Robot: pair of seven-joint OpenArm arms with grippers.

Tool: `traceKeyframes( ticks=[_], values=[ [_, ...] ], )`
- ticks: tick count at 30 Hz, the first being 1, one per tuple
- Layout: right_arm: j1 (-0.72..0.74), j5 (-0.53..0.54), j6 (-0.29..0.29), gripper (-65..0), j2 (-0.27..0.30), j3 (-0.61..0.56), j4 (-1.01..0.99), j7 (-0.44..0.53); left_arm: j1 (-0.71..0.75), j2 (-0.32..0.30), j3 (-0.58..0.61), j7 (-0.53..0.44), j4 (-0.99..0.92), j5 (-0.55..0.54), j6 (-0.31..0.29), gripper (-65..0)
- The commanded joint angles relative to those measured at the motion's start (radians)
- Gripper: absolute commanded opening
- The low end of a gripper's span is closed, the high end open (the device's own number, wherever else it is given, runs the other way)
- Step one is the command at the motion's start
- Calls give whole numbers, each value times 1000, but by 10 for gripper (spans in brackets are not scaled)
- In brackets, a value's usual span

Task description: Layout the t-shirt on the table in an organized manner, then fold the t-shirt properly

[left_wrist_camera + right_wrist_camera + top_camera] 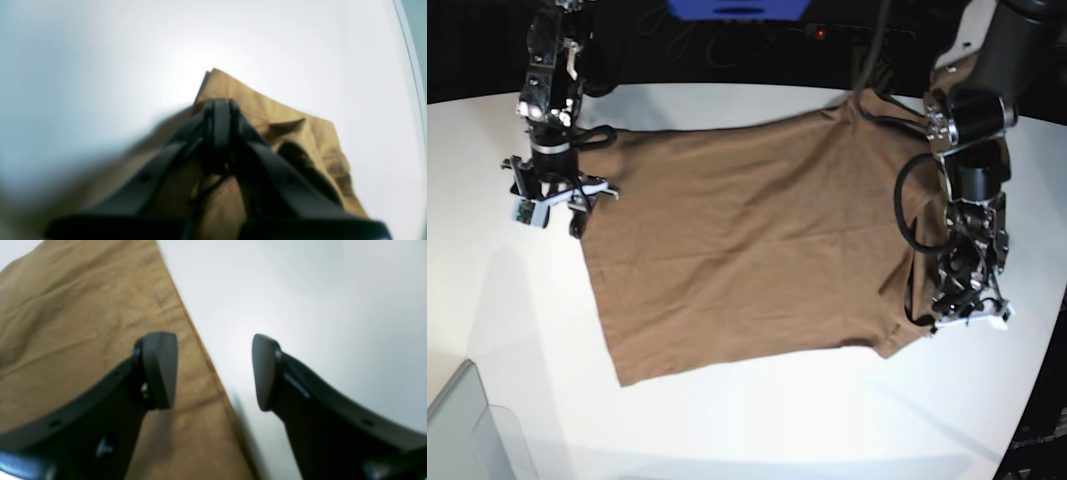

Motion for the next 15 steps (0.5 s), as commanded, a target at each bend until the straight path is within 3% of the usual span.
traceKeyframes(
  ticks=[1, 9, 15],
  values=[
    [18, -2, 3, -289, 4, 0, 16, 28, -47, -13, 37, -27, -13, 23, -5, -649],
    [14, -2, 3, -289, 6, 0, 16, 25, -192, -16, 275, -339, -242, 155, -5, -649],
    [-14, -2, 3, -289, 13, 0, 16, 25, -311, -20, 366, -406, -291, 215, -5, -649]
  ],
)
